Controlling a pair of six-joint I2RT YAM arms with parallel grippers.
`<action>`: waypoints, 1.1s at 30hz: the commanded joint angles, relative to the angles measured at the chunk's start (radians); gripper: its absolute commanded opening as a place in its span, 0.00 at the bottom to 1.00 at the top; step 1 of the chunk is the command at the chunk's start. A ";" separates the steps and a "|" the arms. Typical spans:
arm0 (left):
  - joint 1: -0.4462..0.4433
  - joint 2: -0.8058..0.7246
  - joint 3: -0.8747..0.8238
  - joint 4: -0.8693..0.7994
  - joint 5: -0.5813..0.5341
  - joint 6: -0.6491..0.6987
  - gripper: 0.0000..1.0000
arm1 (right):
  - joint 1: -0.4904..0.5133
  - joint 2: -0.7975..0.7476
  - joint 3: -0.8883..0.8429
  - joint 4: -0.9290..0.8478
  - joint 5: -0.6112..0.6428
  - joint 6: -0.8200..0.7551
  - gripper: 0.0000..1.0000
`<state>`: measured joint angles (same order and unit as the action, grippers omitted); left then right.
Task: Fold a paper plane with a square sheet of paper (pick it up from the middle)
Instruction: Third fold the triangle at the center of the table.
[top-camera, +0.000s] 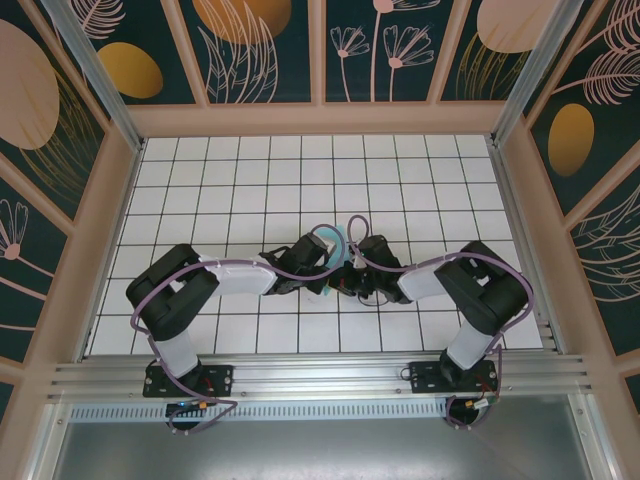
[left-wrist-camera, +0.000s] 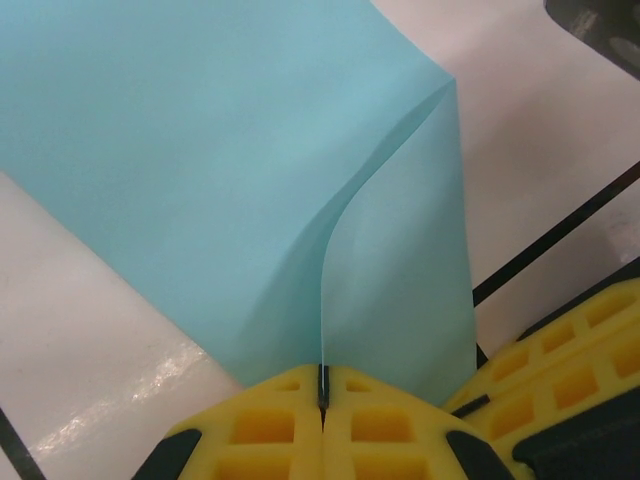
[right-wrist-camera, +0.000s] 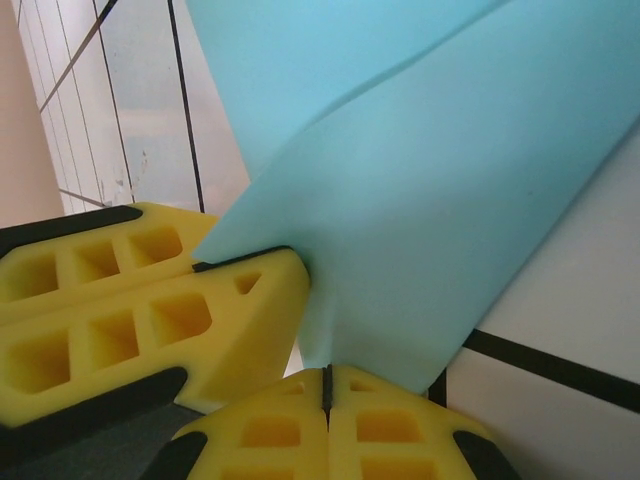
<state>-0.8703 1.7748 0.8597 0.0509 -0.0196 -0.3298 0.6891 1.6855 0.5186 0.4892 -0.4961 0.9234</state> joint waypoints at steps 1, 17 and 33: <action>0.005 0.038 -0.012 -0.085 -0.018 0.016 0.00 | 0.010 -0.030 -0.021 -0.021 0.034 -0.003 0.04; 0.005 0.040 -0.010 -0.085 -0.010 0.018 0.00 | 0.070 0.010 -0.033 0.056 0.048 0.057 0.04; 0.005 0.032 -0.015 -0.085 -0.014 0.015 0.00 | 0.091 -0.069 -0.022 -0.018 0.061 0.047 0.04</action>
<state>-0.8703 1.7748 0.8604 0.0494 -0.0196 -0.3298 0.7692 1.6367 0.4866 0.4934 -0.4442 0.9775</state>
